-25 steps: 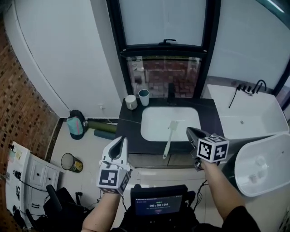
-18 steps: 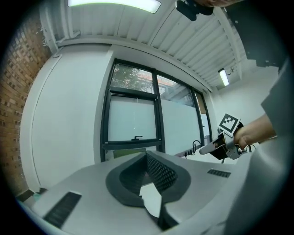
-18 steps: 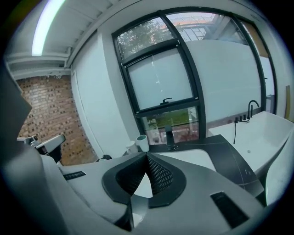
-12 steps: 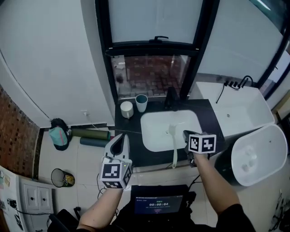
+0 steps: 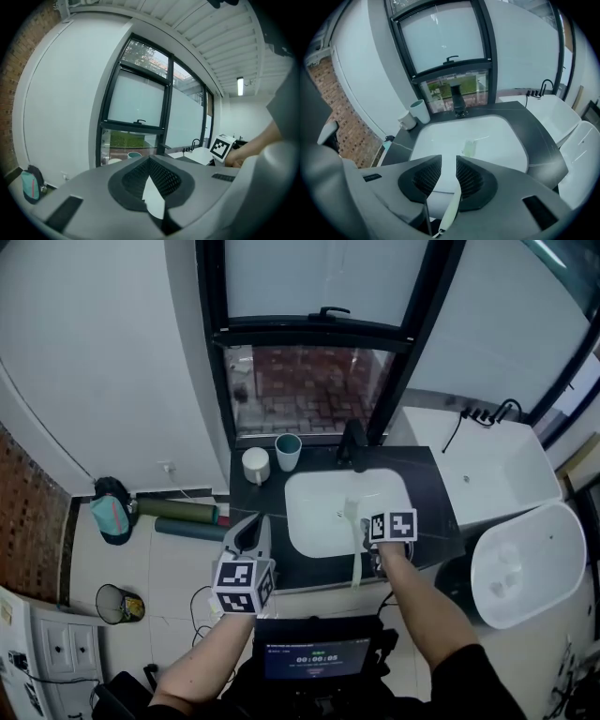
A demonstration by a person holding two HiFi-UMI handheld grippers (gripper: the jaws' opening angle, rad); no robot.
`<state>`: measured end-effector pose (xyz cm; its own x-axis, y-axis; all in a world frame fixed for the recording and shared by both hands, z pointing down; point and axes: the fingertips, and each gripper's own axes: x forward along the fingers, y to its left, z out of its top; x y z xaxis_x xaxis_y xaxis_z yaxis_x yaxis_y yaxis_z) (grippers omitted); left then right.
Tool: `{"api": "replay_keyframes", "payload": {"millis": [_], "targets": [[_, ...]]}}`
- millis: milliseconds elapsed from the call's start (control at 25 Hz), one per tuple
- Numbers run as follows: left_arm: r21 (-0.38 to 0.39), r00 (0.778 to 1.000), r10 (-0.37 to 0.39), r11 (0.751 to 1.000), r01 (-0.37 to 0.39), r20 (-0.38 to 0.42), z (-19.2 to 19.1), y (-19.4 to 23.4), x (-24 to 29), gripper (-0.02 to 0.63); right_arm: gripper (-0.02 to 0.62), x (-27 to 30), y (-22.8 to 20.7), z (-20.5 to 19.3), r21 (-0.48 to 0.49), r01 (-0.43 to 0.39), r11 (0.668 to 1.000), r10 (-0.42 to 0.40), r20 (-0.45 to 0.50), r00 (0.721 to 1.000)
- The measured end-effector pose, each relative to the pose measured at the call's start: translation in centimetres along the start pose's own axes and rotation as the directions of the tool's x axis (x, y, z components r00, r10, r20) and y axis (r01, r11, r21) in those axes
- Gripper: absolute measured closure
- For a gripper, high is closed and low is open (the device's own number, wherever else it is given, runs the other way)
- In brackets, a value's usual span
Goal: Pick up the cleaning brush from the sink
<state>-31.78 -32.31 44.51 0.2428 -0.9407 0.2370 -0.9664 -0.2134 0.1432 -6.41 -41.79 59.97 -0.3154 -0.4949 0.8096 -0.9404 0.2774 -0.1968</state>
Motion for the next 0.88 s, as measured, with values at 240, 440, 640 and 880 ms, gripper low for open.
{"api": "replay_keyframes", "payload": {"millis": [240, 440, 640, 880], "targets": [[-0.058, 0.989, -0.081, 0.996, 0.075, -0.127, -3.4, -1.5, 4.1, 0.603, 0.416, 4.4, -0.3, -1.6, 0.022, -0.045, 0.999, 0.047, -0.123, 0.991], [-0.08, 0.955, -0.086, 0.995, 0.066, -0.284, -6.9, -2.0, 9.1, 0.594, 0.416, 8.3, -1.7, -2.0, -0.009, -0.022, 1.0, 0.02, -0.208, 0.978], [-0.185, 0.904, -0.069, 0.983, -0.012, -0.422, -10.5, -1.7, 14.0, 0.592, 0.416, 12.3, -3.9, -2.3, -0.073, 0.002, 0.997, -0.024, -0.292, 0.956], [-0.242, 0.851, -0.042, 0.965, -0.102, -0.524, -13.8, -1.7, 18.1, 0.534, 0.416, 16.7, -5.4, -4.1, -0.076, -0.017, 0.997, -0.017, -0.424, 0.905]]}}
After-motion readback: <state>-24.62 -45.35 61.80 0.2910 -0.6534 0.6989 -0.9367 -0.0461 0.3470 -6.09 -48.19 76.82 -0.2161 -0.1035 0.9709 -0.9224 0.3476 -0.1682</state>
